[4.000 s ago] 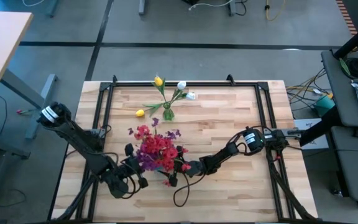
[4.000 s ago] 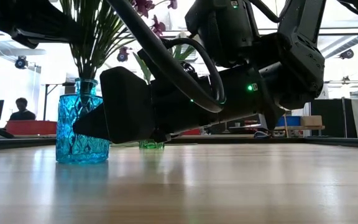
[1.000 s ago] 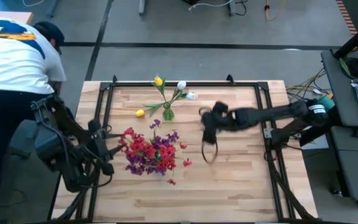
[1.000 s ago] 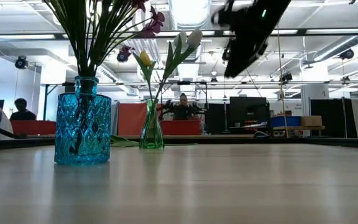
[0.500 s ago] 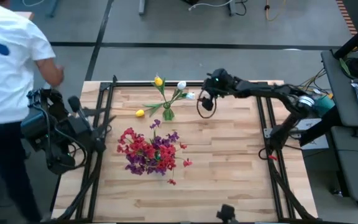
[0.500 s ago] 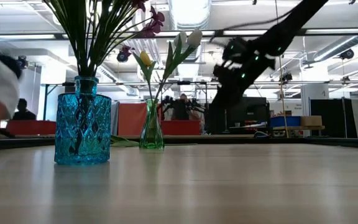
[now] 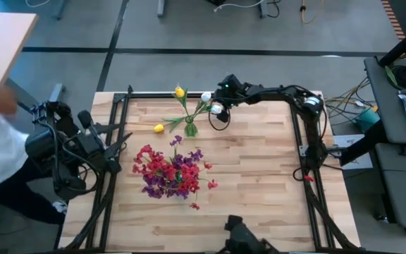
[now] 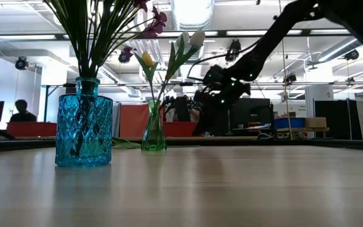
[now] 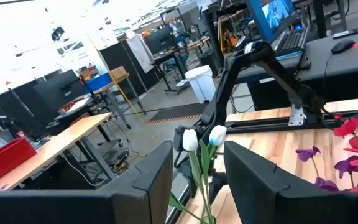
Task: Sort flowers into vase by color
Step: Put the yellow flower into the green vase
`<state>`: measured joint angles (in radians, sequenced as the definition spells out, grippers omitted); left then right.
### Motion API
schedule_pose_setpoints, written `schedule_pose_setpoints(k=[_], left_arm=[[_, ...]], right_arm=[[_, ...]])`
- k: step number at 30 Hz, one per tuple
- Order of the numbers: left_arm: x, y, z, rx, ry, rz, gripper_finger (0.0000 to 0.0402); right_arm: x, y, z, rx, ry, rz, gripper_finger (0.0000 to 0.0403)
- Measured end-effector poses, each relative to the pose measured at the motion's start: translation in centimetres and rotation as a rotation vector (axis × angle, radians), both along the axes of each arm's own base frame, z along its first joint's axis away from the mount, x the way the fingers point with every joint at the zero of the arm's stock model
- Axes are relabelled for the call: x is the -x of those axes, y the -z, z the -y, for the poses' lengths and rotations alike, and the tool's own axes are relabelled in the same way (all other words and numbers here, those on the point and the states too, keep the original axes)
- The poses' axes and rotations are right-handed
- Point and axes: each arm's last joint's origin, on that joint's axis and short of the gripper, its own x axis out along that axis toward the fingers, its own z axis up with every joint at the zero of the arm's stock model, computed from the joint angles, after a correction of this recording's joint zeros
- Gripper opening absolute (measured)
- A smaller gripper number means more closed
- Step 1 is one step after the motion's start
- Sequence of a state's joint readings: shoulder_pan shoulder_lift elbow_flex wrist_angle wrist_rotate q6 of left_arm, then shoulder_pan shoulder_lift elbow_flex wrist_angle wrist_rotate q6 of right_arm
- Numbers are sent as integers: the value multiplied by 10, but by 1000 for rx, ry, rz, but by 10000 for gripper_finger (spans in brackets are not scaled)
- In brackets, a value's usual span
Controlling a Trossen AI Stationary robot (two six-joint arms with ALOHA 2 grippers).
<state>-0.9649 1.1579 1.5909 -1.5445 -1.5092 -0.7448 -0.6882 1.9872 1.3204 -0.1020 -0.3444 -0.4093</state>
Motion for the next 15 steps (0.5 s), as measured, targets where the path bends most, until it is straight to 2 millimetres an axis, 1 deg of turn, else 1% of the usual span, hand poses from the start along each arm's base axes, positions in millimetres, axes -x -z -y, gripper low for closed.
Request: schedule_pose_setpoints(k=[4,7,10,12,15], left_arm=[[-3,2,5,-12,0,-8,129],[-5,3,8,-19,0,-13,129],[-6,4,9,-24,0,-16,129],[-6,4,9,-24,0,-16,129],[-6,4,9,-23,0,-16,129]], right_arm=[[-9,12,11,-14,0,-16,324],[-13,27,13,-46,-7,-61,324],[-16,32,16,-51,-13,-69,320],[-17,36,17,-60,-17,-79,304],[-16,38,17,-65,-15,-91,258]])
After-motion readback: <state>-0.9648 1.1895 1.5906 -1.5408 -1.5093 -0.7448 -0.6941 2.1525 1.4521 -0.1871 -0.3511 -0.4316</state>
